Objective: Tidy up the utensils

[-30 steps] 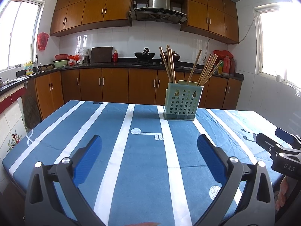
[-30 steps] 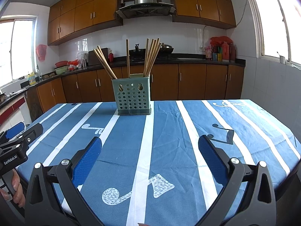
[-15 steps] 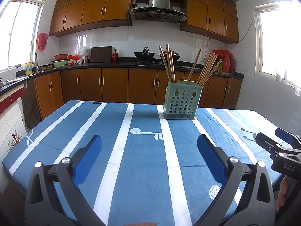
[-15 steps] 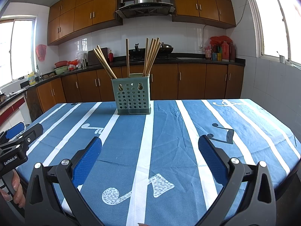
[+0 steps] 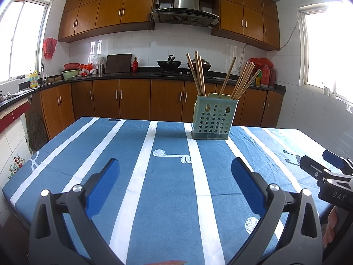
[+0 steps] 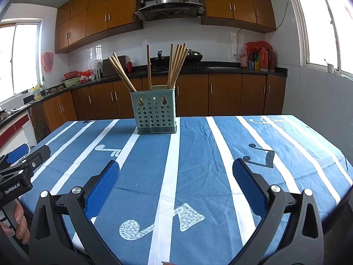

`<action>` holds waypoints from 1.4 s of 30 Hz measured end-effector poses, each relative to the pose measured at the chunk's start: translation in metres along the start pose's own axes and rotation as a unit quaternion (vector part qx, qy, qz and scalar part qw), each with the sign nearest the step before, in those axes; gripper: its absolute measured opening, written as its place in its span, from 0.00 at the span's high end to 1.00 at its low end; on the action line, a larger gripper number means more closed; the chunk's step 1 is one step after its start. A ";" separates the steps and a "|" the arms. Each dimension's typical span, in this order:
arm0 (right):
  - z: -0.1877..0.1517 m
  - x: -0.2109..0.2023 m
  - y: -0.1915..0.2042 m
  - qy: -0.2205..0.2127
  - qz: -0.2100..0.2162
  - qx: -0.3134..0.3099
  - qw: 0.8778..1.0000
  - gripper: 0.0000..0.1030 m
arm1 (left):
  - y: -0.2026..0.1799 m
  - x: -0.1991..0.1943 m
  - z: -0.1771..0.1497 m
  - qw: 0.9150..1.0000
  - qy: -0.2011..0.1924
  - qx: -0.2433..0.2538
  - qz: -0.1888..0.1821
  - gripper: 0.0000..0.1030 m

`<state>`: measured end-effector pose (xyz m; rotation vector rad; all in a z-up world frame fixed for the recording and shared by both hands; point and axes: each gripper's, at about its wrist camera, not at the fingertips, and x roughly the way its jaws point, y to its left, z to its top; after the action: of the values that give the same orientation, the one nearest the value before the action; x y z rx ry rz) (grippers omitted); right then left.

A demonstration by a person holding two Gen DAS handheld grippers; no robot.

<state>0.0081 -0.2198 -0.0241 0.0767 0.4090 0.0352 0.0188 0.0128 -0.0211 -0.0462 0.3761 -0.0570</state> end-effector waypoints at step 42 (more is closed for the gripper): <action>0.000 0.000 -0.001 0.003 0.000 0.002 1.000 0.02 | -0.004 0.003 -0.005 1.000 0.003 0.001 -0.003 0.04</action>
<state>0.0085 -0.2204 -0.0242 0.0800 0.4160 0.0353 0.0199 0.0084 -0.0265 -0.0445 0.3819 -0.0635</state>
